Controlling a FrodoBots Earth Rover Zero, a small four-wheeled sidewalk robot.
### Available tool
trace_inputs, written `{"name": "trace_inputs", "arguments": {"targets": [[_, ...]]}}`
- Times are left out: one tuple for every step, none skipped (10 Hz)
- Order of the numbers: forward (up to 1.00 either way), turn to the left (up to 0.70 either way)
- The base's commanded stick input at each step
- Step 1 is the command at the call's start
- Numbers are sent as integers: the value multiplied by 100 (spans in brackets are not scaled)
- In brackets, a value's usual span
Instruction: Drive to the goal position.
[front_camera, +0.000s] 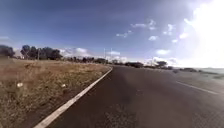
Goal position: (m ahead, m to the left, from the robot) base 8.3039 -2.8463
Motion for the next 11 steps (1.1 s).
{"name": "trace_inputs", "arguments": {"targets": [[45,0],[45,0],[45,0],[45,0],[45,0],[45,0],[45,0],[45,0],[45,0],[45,0],[45,0]]}}
